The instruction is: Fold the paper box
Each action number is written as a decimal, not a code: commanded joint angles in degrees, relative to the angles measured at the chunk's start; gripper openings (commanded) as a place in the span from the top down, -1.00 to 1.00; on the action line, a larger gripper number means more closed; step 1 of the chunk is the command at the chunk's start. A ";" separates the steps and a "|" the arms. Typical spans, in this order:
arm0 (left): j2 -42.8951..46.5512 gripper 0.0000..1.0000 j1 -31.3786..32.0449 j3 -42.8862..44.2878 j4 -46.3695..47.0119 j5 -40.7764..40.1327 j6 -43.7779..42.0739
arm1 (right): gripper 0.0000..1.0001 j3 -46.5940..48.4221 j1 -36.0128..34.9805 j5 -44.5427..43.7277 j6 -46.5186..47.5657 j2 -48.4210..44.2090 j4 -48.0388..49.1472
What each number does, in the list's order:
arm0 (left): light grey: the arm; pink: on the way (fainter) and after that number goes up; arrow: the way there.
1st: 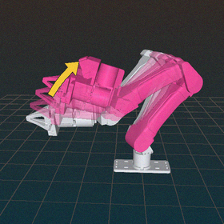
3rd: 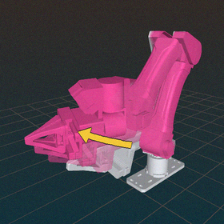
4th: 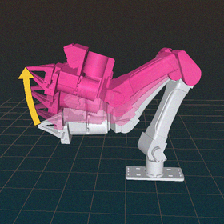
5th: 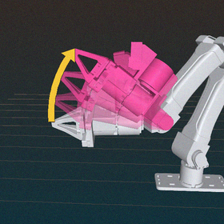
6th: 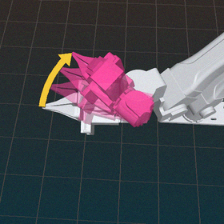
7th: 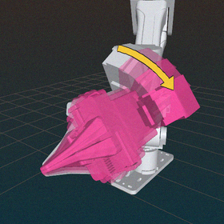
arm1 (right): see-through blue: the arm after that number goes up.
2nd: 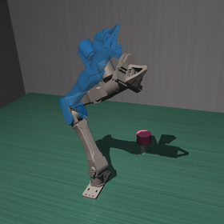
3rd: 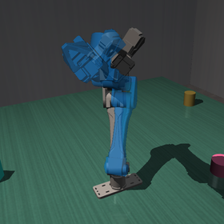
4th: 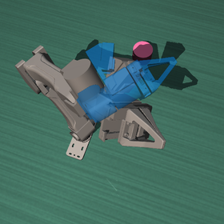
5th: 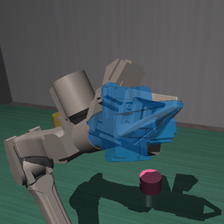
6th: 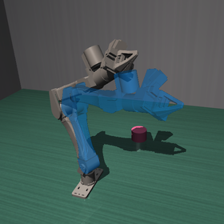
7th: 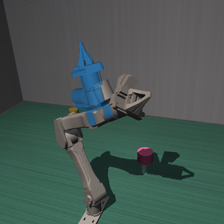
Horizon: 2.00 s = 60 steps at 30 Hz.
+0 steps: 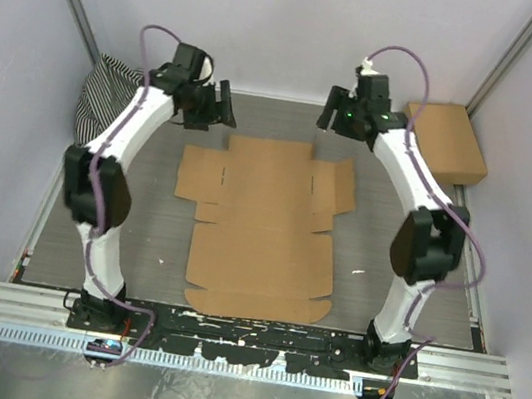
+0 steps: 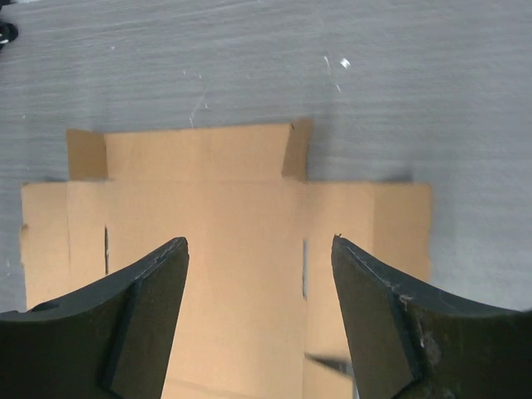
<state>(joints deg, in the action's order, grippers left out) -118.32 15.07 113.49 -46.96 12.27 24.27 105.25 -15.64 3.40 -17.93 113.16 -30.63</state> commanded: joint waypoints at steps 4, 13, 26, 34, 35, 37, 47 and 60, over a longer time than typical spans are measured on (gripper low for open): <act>26.33 -0.70 0.07 -40.53 11.25 -0.92 5.55 | -0.40 -27.73 0.70 -0.14 -2.61 -18.76 -0.94; 33.65 -0.69 0.52 -59.29 16.31 0.25 7.62 | -0.33 -43.43 0.62 0.98 -4.33 -26.13 2.51; 28.61 -0.66 0.57 -60.25 18.59 0.43 7.32 | -0.17 -48.80 0.60 4.46 -3.57 -23.41 7.27; 25.04 -0.63 0.58 -58.52 18.67 -0.22 6.08 | -0.15 -48.33 -0.23 4.43 -3.42 -20.98 8.15; 24.48 -0.62 0.64 -58.29 18.76 -0.04 6.15 | -0.14 -48.25 -0.40 4.47 -3.49 -20.77 8.13; 23.27 -0.58 0.89 -57.84 19.28 0.26 6.10 | -0.13 -48.10 -1.10 4.34 -3.59 -20.41 8.26; 22.17 -0.07 3.35 -55.18 19.45 2.49 6.06 | 0.06 -46.65 -3.51 3.62 -4.45 -21.04 7.50; 25.71 0.02 6.93 -51.50 17.80 1.57 7.49 | 0.07 -43.91 -4.65 3.39 -4.30 -23.22 5.86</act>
<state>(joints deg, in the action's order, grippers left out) -94.02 20.53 58.85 -29.08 13.50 30.98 58.70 -19.55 6.90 -21.71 91.70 -25.54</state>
